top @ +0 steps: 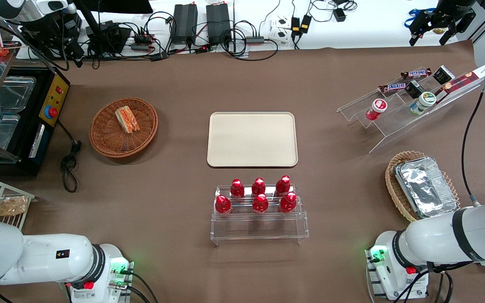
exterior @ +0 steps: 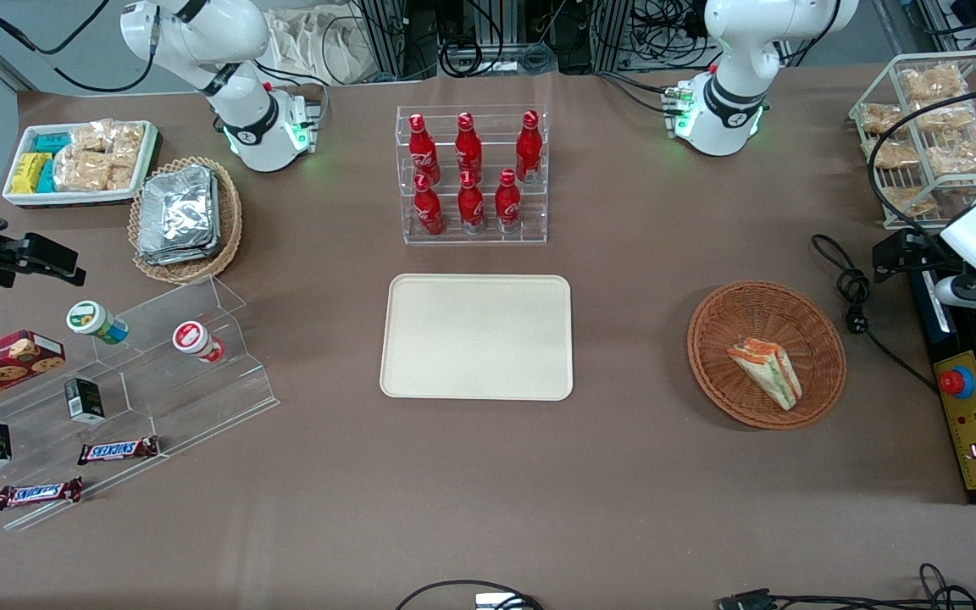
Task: Place sandwich from basket to tray
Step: 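Lower the open left gripper over the sandwich in the wicker basket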
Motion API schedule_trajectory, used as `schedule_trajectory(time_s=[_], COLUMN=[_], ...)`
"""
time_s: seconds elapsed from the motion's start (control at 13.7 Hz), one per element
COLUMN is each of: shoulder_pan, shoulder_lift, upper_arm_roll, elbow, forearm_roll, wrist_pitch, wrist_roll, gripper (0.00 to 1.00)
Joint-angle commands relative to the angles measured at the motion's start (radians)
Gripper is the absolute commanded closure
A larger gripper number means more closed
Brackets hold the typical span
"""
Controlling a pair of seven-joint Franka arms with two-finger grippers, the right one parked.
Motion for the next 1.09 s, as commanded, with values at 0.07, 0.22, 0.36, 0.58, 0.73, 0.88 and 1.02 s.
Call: schedule_trajectory(time_s=[0.07,0.22,0.36,0.58,0.73,0.88,1.02], shoulder_pan=[0.011,0.003,0.005,0.005,0.008,0.012,0.009], shoulder_lift=[-0.012,0.018,0.041,0.045,0.055,0.057,0.054], upper_arm_roll=[-0.004,-0.006,-0.004,-0.004,-0.004,-0.003,-0.003], elbow=[-0.006,0.054,0.056,0.004,-0.044,-0.134,-0.255], forearm_roll=[-0.024,-0.01,-0.009,-0.026,-0.073,-0.127,-0.127], wrist_pitch=[0.003,-0.038,-0.089,-0.069,0.007,0.145,0.309], wrist_roll=[-0.014,-0.013,-0.042,-0.38,-0.575,-0.71,-0.822], gripper=[0.0,0.0,0.0,0.0,0.0,0.0,0.0])
